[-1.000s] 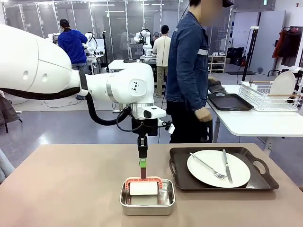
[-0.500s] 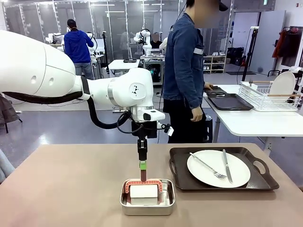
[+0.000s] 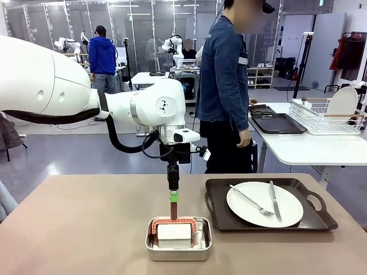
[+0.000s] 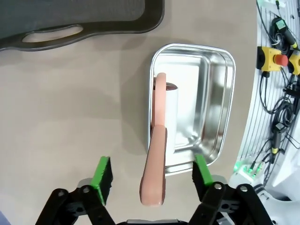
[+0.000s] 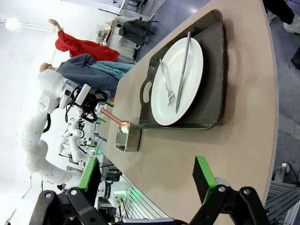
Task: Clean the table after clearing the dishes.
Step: Place the Lint Roller back on top of the Airtight Container, then when the right (or left) Handle tray is removed, use the right hand (or left hand) to clean the right (or left) side of the table with the Lint Roller.
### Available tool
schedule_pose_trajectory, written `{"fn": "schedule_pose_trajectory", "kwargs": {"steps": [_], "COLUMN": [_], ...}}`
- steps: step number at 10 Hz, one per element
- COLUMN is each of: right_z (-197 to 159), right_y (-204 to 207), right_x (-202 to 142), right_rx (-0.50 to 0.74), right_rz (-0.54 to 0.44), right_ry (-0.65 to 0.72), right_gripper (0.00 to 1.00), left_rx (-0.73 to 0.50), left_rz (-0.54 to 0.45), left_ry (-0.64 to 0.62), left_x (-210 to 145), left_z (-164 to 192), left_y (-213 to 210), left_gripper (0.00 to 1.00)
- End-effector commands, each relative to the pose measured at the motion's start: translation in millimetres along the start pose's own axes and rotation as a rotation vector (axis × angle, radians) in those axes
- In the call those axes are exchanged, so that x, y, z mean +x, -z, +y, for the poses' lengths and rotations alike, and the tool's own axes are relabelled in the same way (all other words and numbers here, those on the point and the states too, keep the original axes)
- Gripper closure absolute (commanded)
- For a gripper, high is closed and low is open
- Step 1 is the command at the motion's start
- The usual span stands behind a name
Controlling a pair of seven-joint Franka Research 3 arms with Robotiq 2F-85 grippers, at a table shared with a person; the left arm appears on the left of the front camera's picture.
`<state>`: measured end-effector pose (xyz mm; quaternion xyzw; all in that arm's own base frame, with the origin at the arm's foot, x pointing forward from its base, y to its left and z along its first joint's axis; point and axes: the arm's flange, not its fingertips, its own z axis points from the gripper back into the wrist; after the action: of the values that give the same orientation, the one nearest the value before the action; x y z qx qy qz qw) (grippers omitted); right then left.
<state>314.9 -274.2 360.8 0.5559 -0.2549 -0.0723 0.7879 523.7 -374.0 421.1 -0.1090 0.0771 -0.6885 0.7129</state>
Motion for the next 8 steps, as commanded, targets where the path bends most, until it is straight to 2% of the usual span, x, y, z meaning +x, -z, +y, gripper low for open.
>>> {"fn": "schedule_pose_trajectory", "kwargs": {"steps": [1,3,4,5,8], "right_z": [3.1,3.1,3.1,3.1,3.1], "right_y": [-0.7,-0.7,-0.7,-0.7,-0.7], "right_x": [-0.9,-0.9,-0.9,-0.9,-0.9], "right_rx": [0.011,0.011,0.011,0.011,0.011], "right_rz": [-0.005,-0.005,-0.005,-0.005,-0.005], "right_ry": [-0.001,-0.001,-0.001,-0.001,-0.001], "right_gripper": [0.0,0.0,0.0,0.0,0.0], "left_rx": [-0.011,-0.01,0.017,0.0,0.0], "left_rz": [0.006,0.005,0.032,-0.001,-0.001], "left_ry": [0.024,0.015,-0.032,-0.002,-0.002], "left_x": [-5.6,-7.7,-12.2,-1.3,-1.3], "left_z": [-1.0,-0.7,-1.0,0.9,0.9], "left_y": [-2.0,-2.1,-0.2,-0.3,-0.3], "left_gripper": [0.0,0.0,0.0,0.0,0.0]}}
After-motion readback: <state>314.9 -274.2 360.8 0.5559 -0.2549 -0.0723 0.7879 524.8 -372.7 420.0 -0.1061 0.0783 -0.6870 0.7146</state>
